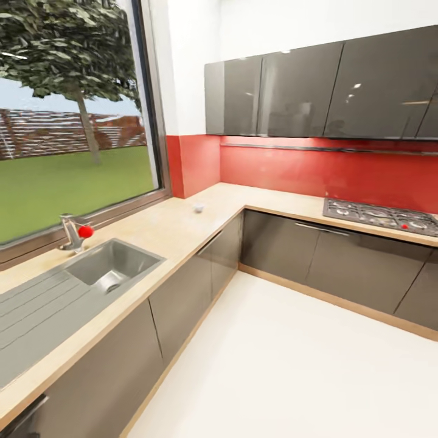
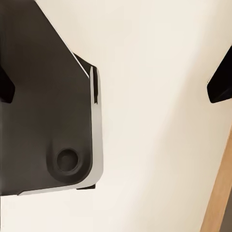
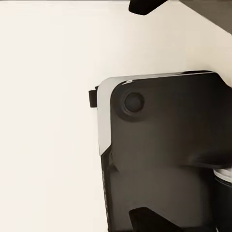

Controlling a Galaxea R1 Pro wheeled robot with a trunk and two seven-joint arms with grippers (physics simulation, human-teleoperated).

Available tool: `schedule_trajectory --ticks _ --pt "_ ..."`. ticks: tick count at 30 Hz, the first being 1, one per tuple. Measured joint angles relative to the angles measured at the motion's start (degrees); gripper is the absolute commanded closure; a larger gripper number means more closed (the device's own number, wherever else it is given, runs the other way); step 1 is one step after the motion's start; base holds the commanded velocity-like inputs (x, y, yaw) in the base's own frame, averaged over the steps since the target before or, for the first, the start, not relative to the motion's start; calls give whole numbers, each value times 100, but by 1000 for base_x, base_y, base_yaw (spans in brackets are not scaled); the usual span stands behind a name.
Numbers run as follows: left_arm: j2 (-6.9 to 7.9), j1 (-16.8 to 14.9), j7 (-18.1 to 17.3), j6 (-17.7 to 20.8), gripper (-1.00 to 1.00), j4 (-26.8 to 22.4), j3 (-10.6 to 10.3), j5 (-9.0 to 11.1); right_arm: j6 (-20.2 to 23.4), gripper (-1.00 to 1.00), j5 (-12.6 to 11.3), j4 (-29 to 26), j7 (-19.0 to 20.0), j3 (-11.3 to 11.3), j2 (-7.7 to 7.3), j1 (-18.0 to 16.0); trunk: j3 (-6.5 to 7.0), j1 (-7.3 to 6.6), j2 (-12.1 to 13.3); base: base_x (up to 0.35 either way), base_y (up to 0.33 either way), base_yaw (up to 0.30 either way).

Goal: Set up a coffee station on the kitchen countertop: keep the coffee maker on the countertop, move the bottle of coffee from the kitchen shelf to the counter next to the coffee maker, place a paper coffee filter on top of the coffee maker, put the saucer next to the coffee maker with the coffee cup on the saucer, and place the electric kettle next to the coffee maker.

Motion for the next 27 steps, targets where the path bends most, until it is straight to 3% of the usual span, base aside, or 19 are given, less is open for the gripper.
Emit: schedule_trajectory --ticks 21,27 --pt "1 0 0 -5 -100 0 0 0 0 -100 0 8 -9 -4 0 2 0 0 0 280 -164 -299" --pt "1 2 -1 -9 -100 -1 0 2 -4 -100 15 3 -54 1 4 -2 0 0 0 302 -105 -82"
